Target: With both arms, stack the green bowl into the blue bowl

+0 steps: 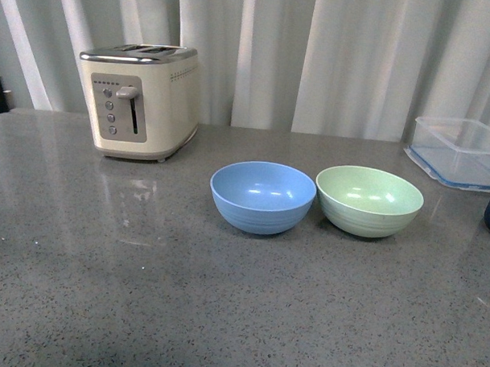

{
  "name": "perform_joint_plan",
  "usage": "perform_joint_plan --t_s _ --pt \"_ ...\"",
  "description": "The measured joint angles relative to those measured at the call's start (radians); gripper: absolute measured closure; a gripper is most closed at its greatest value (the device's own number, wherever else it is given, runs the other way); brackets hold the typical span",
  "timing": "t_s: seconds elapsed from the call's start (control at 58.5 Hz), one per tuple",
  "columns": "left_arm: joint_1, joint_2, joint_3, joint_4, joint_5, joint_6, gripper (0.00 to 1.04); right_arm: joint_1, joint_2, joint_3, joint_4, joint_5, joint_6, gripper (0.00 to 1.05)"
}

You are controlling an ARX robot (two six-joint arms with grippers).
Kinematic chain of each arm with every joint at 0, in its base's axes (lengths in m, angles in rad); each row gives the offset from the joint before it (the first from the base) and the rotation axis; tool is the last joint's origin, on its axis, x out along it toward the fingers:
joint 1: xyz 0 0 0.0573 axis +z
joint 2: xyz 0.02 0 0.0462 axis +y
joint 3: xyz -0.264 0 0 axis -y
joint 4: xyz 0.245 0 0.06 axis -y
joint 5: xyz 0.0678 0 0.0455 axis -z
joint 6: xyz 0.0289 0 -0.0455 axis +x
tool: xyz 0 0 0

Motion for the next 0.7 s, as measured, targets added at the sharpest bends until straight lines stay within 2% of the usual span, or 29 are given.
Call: perform_joint_plan --t_s 0.342,0.444,0.701 --pt "0.055 -0.211 -0.243 0.016 0.054 0.001 1.01 0.000 0.000 0.000 0.000 0.000 0.000 0.10" --pt "0.108 -0.273 -0.288 -0.002 0.119 0.002 1.01 0.000 0.000 0.000 0.000 0.000 0.000 0.10" --pt "0.126 -0.426 -0.368 -0.077 0.122 0.002 1.01 0.000 0.000 0.000 0.000 0.000 0.000 0.10"
